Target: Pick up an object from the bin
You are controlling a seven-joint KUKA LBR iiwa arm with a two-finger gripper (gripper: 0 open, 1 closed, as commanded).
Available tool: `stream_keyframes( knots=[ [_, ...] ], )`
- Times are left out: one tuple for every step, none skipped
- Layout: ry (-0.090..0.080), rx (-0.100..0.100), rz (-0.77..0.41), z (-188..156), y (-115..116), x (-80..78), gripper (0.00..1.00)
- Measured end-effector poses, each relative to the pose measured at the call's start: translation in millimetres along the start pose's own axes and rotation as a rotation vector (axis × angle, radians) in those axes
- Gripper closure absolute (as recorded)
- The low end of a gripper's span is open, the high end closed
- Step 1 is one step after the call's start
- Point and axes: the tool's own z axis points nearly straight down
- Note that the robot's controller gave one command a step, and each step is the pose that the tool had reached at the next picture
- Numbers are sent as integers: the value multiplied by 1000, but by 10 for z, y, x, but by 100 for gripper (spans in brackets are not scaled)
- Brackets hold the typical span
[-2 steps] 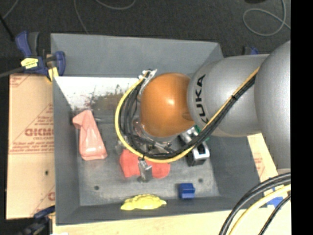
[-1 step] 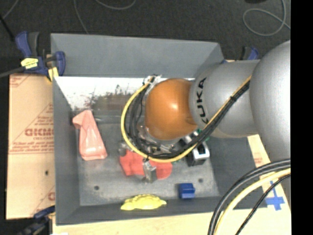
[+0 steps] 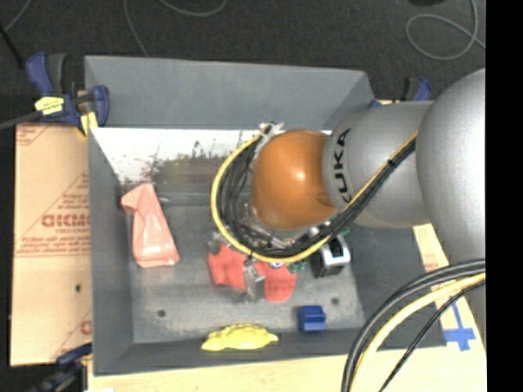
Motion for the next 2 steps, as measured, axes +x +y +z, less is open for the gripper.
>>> stream_keyframes(
  knots=[
    [0,1,-20,18,-52,-5,0],
    [-3,3,-87,62,-82,-51,0]
  ],
)
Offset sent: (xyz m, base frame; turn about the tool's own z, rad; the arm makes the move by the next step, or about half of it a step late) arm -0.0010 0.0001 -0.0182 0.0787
